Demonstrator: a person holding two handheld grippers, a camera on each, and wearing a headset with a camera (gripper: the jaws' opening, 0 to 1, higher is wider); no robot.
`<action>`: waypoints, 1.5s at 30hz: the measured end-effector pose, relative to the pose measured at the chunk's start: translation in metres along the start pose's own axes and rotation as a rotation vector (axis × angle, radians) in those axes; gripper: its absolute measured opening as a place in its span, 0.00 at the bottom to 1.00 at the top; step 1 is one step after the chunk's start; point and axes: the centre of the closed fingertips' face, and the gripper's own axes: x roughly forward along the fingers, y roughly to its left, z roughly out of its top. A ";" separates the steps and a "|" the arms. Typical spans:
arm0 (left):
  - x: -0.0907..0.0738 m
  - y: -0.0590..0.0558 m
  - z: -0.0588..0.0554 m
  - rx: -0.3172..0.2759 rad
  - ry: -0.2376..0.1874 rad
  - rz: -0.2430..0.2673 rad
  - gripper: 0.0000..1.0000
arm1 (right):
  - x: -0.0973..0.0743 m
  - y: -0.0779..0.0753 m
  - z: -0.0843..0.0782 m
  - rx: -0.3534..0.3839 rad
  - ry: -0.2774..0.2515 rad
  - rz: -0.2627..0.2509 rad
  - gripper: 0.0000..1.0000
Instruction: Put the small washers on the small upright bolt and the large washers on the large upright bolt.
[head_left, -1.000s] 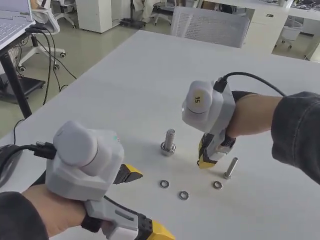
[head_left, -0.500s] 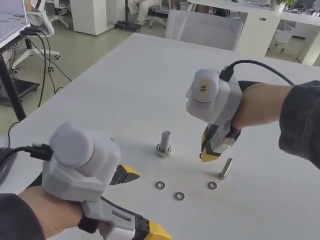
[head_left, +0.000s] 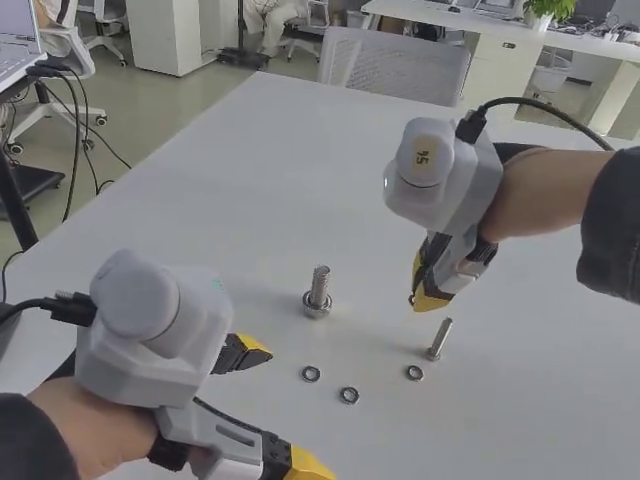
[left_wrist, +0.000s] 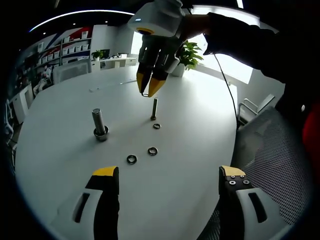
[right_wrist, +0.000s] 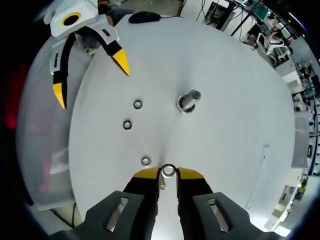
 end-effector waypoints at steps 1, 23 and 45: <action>0.000 0.000 0.000 0.000 0.000 0.000 0.81 | -0.002 0.000 -0.001 0.000 0.001 -0.003 0.14; 0.004 0.000 0.002 0.007 0.013 -0.010 0.81 | -0.001 -0.001 -0.036 0.042 0.032 -0.003 0.14; 0.005 0.002 0.001 0.002 0.018 -0.007 0.81 | 0.011 0.003 -0.037 0.048 0.028 0.019 0.14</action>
